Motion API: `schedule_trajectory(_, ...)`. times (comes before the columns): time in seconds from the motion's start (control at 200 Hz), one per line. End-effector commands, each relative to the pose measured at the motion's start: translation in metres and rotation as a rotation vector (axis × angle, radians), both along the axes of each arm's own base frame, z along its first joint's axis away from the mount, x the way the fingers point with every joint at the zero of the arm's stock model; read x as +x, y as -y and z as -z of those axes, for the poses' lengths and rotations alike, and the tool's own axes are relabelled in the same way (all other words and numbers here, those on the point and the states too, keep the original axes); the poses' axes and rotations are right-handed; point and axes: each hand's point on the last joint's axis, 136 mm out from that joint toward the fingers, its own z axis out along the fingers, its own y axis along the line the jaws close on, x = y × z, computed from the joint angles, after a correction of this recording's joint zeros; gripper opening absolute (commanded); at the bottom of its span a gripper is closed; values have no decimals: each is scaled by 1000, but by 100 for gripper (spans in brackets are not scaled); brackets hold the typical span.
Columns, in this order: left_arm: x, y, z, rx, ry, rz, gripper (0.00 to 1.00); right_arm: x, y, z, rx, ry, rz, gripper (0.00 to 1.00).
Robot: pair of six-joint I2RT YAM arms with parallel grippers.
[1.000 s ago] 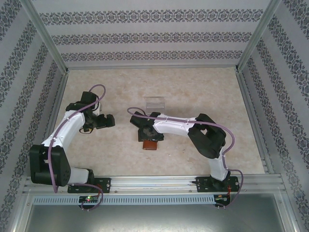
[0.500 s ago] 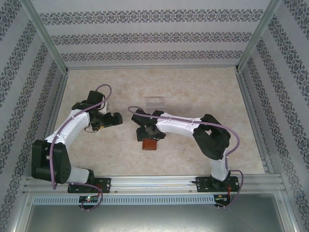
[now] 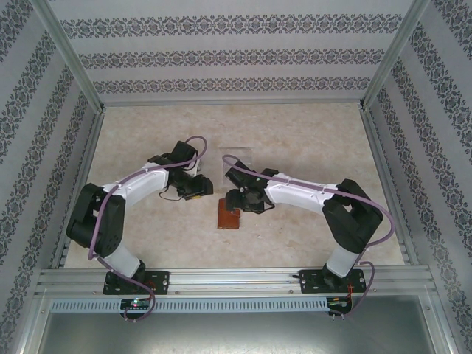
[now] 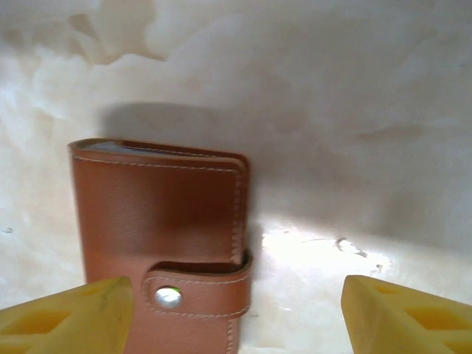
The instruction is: Take the credit cards out of the card holder
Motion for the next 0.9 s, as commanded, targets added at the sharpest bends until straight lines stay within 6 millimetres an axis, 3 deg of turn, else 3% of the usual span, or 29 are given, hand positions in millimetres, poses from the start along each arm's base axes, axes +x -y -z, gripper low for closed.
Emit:
schedule_trajectory(0.0,4,25,-8,-125,17,-12,28,-2,-8,-1,124,-41,51,71)
schedule_trajectory(0.22,-7,42,-6,-213,-6,11,0,-4,-12,3,193,-74,59,60)
schedule_trajectory(0.395,-17,56,4,-240,-37,19,0,-2,-14,2,195,-77,60,56)
schedule_trajectory(0.58,-25,53,23,-220,-84,4,0,-5,-16,0,168,-84,46,52)
schedule_trajectory(0.894,-31,51,36,-205,-122,9,0,-9,-21,-2,43,-66,-5,52)
